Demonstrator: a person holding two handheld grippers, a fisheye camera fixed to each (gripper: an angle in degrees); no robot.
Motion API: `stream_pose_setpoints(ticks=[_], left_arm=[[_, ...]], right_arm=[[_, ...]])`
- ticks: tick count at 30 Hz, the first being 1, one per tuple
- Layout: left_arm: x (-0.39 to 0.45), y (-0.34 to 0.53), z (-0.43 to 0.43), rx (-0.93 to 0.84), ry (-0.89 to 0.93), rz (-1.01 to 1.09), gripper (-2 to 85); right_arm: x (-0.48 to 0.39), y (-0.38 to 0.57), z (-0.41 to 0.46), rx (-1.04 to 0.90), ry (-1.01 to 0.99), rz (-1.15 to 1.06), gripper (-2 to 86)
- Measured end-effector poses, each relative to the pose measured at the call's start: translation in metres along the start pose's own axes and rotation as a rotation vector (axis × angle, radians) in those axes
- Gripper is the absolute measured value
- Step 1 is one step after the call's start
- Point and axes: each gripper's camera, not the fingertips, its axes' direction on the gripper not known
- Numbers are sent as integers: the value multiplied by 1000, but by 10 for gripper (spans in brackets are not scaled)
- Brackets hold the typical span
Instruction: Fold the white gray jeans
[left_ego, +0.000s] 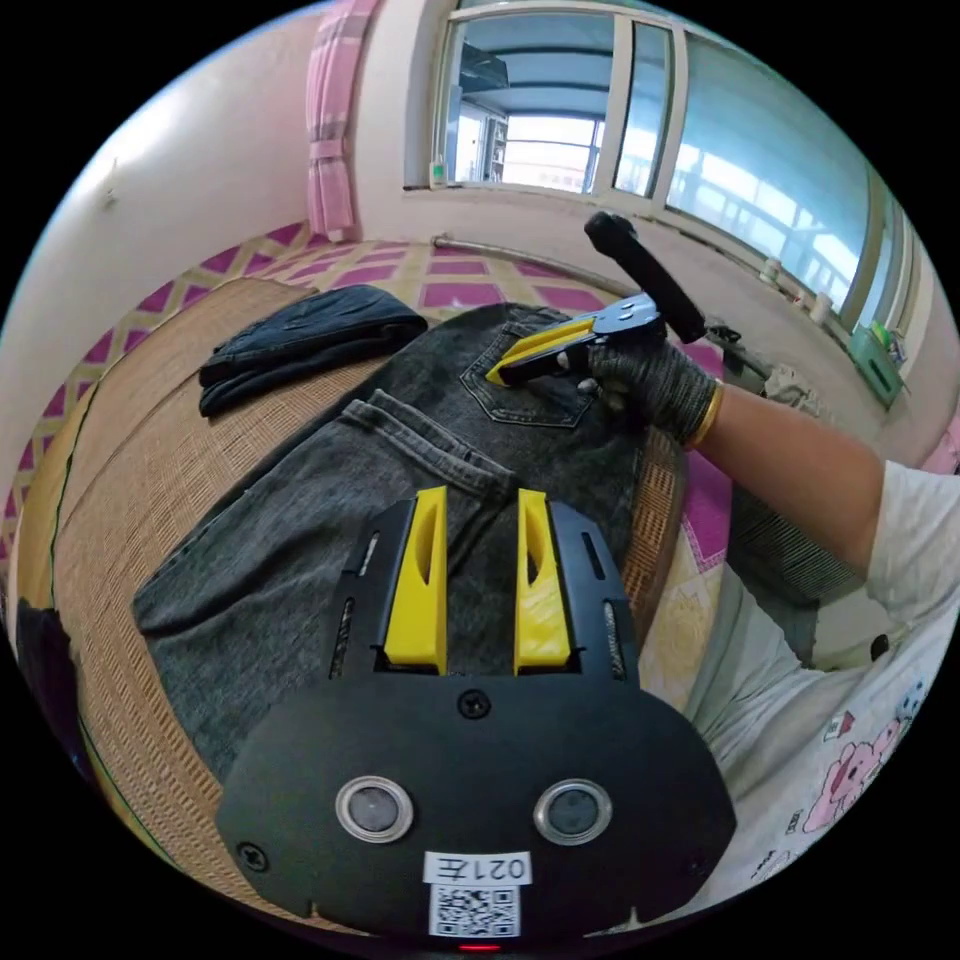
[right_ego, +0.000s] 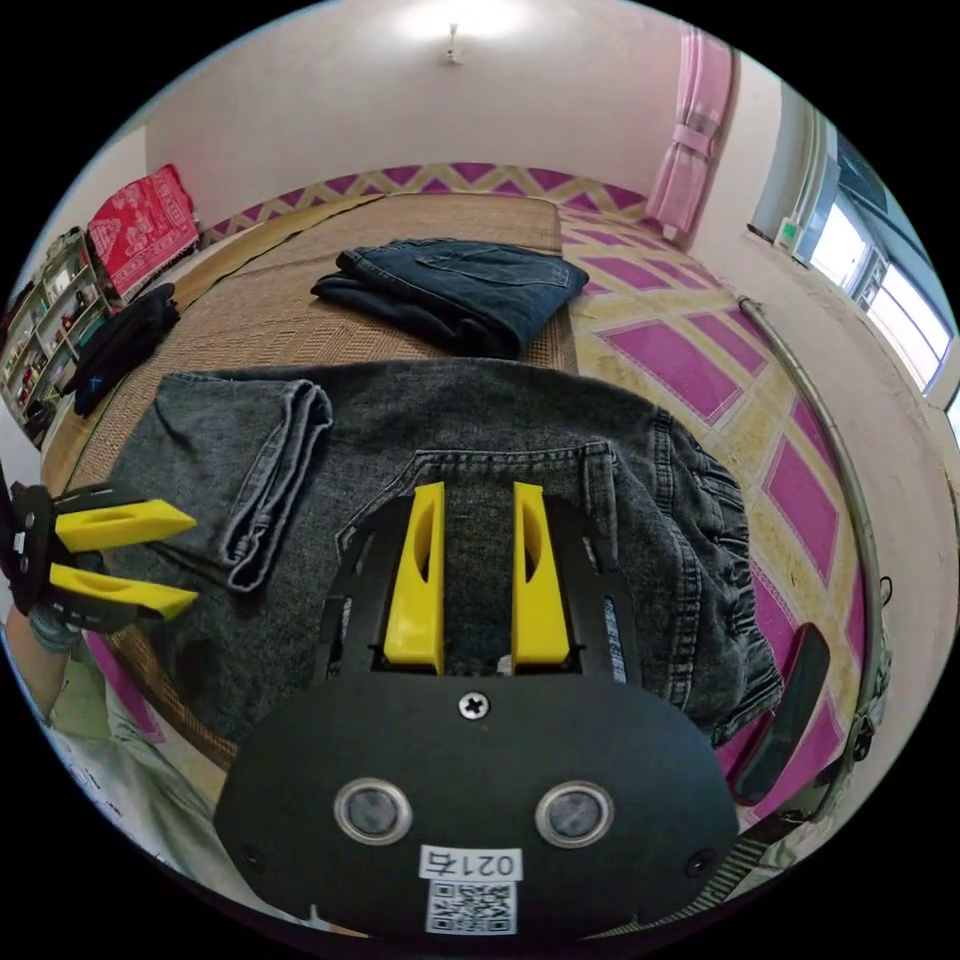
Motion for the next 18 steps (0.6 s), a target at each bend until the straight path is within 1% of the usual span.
stream_pose_setpoints(ticks=[2, 4, 6, 9, 10, 11, 13, 15, 17, 18], left_arm=[[1, -11, 14, -65, -20, -7, 111], [-1, -16, 20, -86, -42, -31, 107], [-5, -19, 16, -66, -66, -54, 83], [-28, -15, -6, 37, 24, -163, 31], [-46, -9, -25, 121, 93, -239, 18], [-65, 1, -50, 202, 123, -305, 9], [-94, 20, -95, 295, 119, -372, 3], [-125, 47, -149, 373, 65, -412, 0], [-166, 92, -222, 433, -68, -470, -2], [-175, 104, -238, 442, -104, -488, -2]], right_arm=[[-9, 3, 2, -2, 11, -6, 104], [-15, 5, 5, -7, 11, -6, 104], [-24, 8, 8, -10, 18, -9, 104], [-33, 13, 10, -9, 23, -12, 104], [-34, 14, 11, -9, 21, -10, 104], [-36, 16, 11, -9, 12, -6, 104], [-38, 18, 12, -10, 1, 1, 103], [-43, 22, 14, -11, 2, 0, 103], [-48, 25, 14, -11, 9, -3, 103], [-51, 27, 15, -12, 13, -5, 103]])
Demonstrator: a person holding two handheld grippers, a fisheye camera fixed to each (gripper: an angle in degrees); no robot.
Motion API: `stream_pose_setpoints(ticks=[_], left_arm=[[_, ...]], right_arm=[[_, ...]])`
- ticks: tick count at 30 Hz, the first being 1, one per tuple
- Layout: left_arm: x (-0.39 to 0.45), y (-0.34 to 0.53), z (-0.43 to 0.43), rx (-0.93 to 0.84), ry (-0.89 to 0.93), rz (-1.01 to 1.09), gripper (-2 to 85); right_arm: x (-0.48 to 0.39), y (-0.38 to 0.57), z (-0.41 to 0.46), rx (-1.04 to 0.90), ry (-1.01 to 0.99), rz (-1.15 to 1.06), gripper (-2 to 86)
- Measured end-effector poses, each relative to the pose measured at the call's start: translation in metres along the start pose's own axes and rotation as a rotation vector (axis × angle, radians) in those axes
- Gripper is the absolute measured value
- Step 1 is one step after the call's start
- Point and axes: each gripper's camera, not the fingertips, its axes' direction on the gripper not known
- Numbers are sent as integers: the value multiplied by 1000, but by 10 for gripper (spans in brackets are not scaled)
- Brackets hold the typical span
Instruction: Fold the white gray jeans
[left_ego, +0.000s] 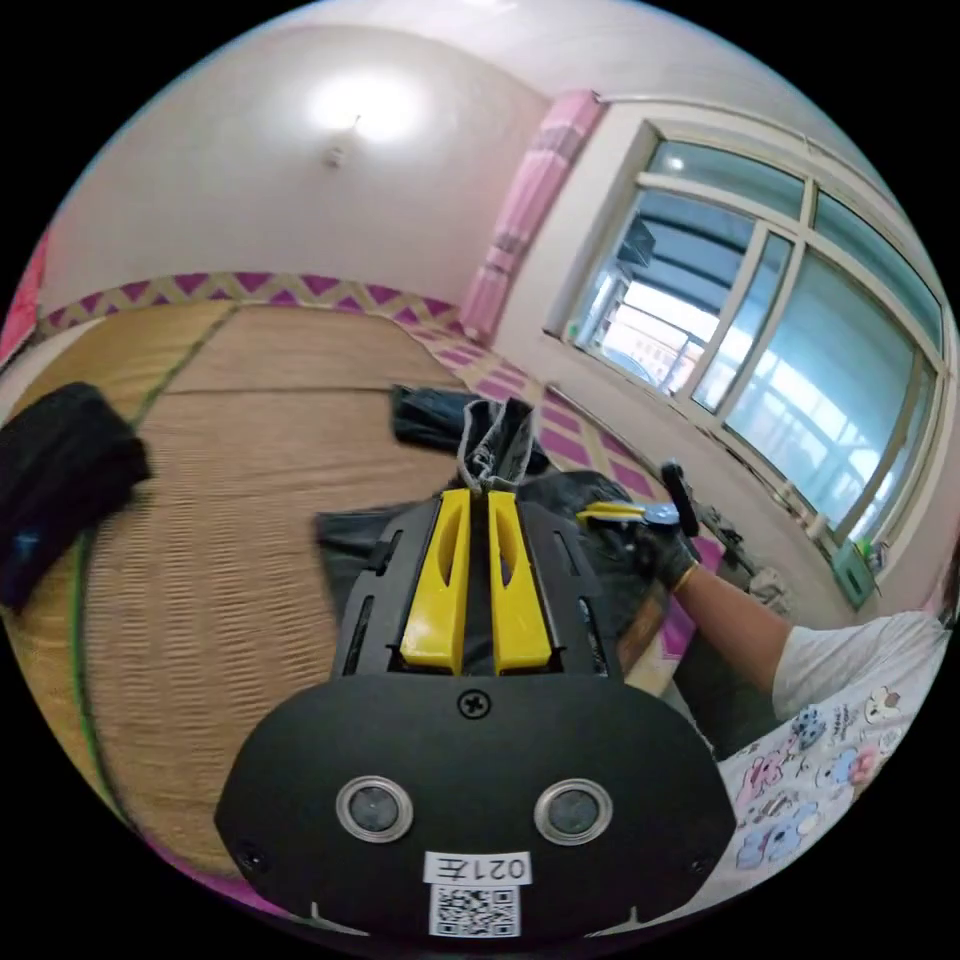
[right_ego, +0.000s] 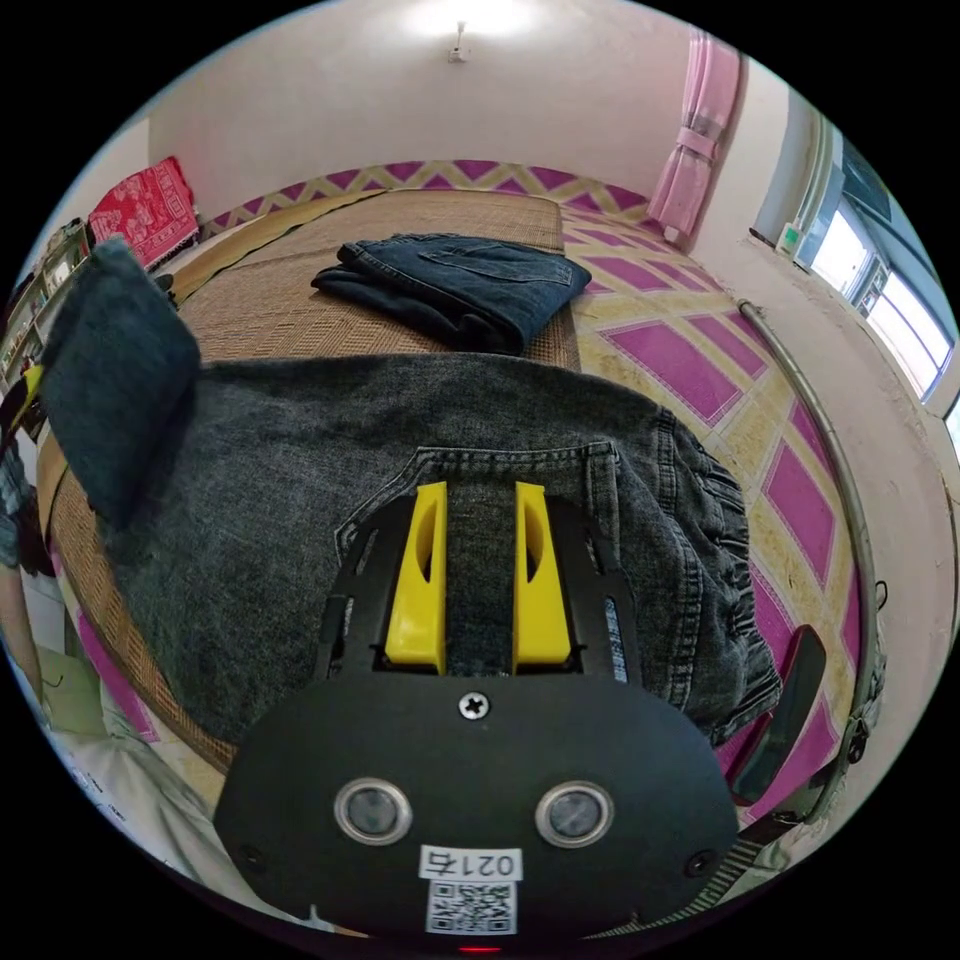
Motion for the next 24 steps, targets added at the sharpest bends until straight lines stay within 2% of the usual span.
stream_pose_setpoints(ticks=[2, 6, 8, 11, 13, 15, 17, 19, 21, 24], left_arm=[[-55, 1, -64, 45, -173, -64, -2], [-136, 22, -125, 75, -368, -227, -1], [-197, 47, -120, -49, -309, -386, 1], [-243, 81, -90, -188, -282, -493, 6], [-252, 79, -99, -132, -233, -523, 11], [-253, 67, -107, -143, -236, -521, 16], [-245, 47, -123, -180, -378, -489, 22], [-229, 29, -140, -125, -465, -423, 16], [-214, 12, -147, -94, -456, -344, 8], [-197, -17, -129, -137, -319, -221, 24]], right_arm=[[-3, 3, 0, 0, 2, 0, 104], [-11, 9, 1, -1, 9, -3, 103], [-14, 12, 1, -2, 17, -8, 103], [-18, 17, 0, -3, 21, -11, 104], [-17, 20, -1, -5, 13, -8, 104], [-12, 23, -3, -10, -23, 4, 104], [-7, 21, -10, -38, -72, -22, 104], [1, 17, -28, -13, -135, -78, 99], [12, 9, -50, 74, -116, -159, 96], [25, -6, -49, 129, -49, -299, 106]])
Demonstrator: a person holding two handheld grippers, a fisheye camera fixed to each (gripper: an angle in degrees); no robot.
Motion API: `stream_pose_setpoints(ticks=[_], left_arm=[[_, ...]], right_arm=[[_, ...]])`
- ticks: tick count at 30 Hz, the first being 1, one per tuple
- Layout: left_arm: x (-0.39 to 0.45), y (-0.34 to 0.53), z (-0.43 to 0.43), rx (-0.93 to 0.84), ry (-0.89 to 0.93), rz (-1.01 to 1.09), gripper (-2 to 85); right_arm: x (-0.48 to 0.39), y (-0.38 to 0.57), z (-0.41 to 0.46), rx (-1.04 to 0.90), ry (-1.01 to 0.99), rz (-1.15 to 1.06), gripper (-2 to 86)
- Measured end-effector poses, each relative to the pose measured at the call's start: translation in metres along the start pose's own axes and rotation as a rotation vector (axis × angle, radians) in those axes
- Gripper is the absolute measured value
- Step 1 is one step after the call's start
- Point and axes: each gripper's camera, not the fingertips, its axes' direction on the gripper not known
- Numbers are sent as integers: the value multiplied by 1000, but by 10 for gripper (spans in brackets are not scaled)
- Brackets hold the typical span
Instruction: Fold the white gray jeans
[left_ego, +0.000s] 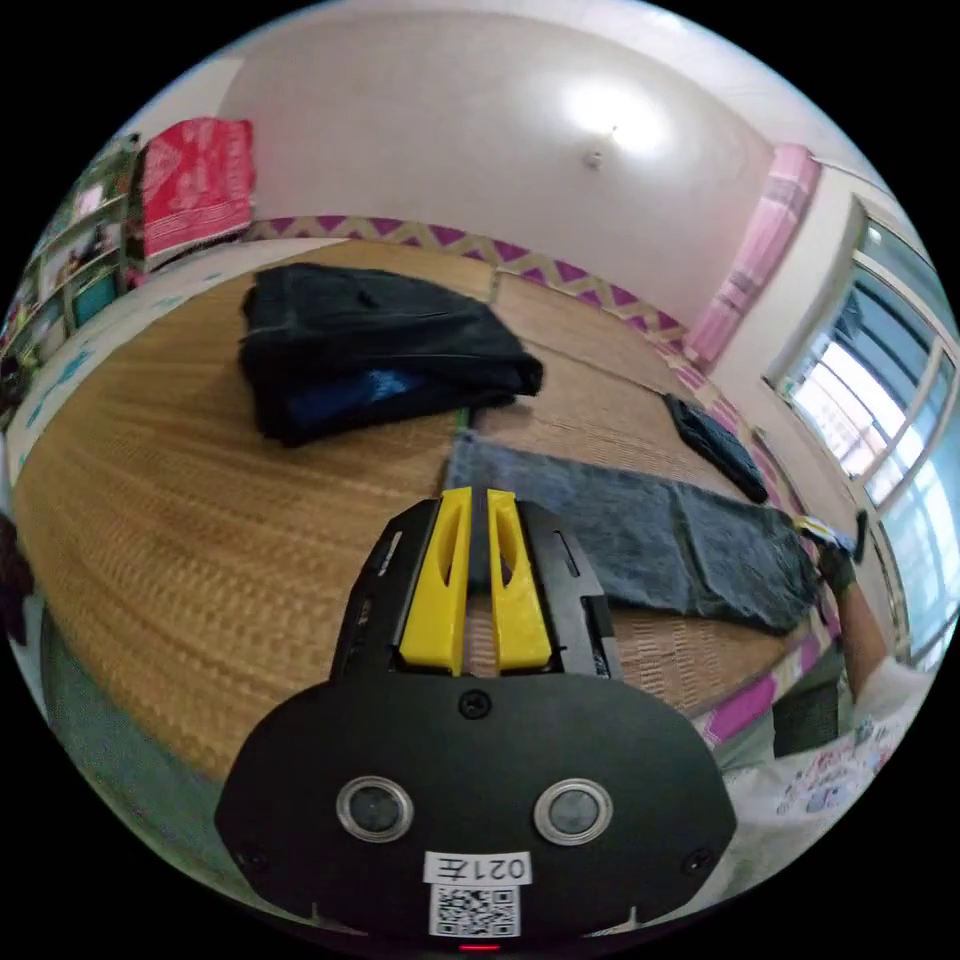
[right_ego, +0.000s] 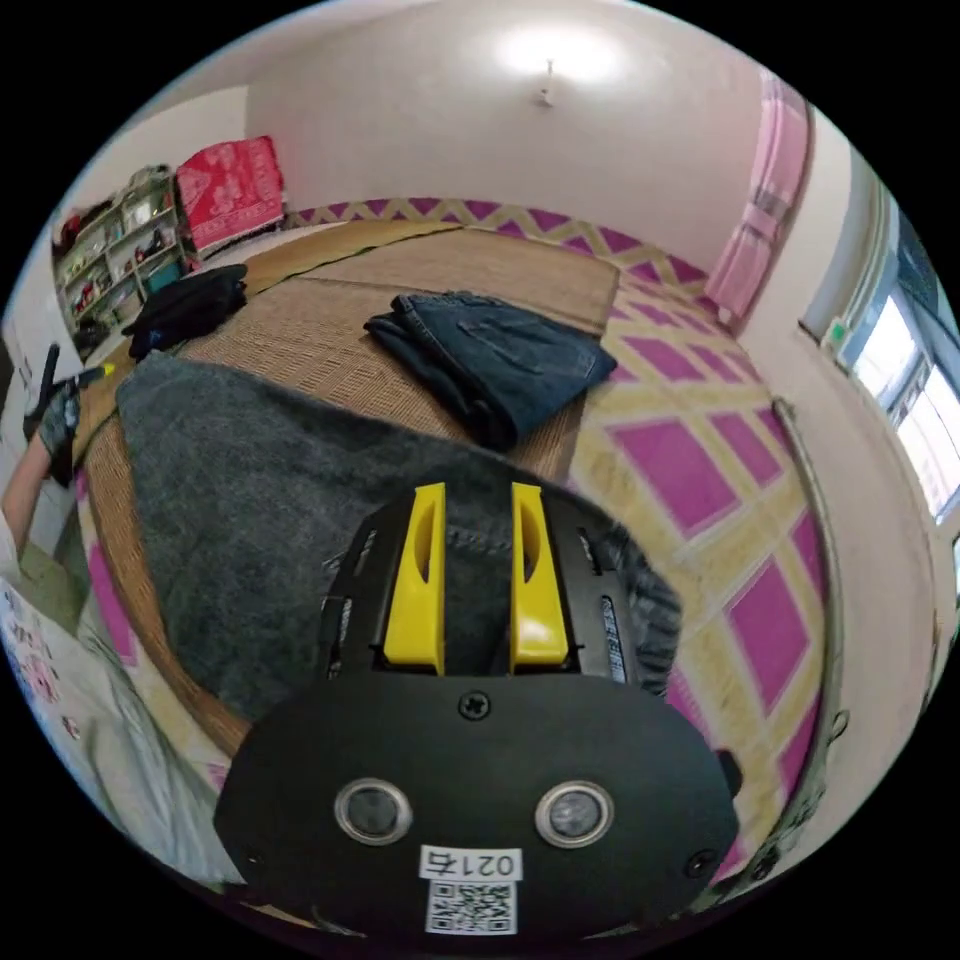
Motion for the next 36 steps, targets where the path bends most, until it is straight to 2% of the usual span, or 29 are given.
stream_pose_setpoints(ticks=[4, 8, 14, 18, 20, 23, 28, 33, 36], left_arm=[[37, -35, 43, -147, 7, 215, 85], [56, -64, 64, -229, 47, 391, 92], [62, -89, 64, -307, 116, 537, 119], [61, -92, 59, -318, 95, 549, 91], [61, -91, 50, -332, 121, 563, 34], [59, -88, 18, -231, 134, 564, -4], [52, -77, -61, -25, 249, 540, -9], [63, -27, -182, 142, 328, 596, -9], [62, 27, -252, 216, 383, 564, -9]], right_arm=[[22, -17, 24, -100, -1, -177, 98], [38, -29, 44, -213, -115, -310, 91], [45, -23, 34, -220, -250, -396, 51], [54, -10, 11, -158, -267, -366, 14], [57, -5, 1, -134, -276, -349, 9], [58, 0, -24, -84, -269, -337, 4], [64, 20, -99, 75, -304, -280, 1], [36, 98, -243, 259, -326, -300, 0], [-4, 155, -306, 265, -337, -332, -1]])
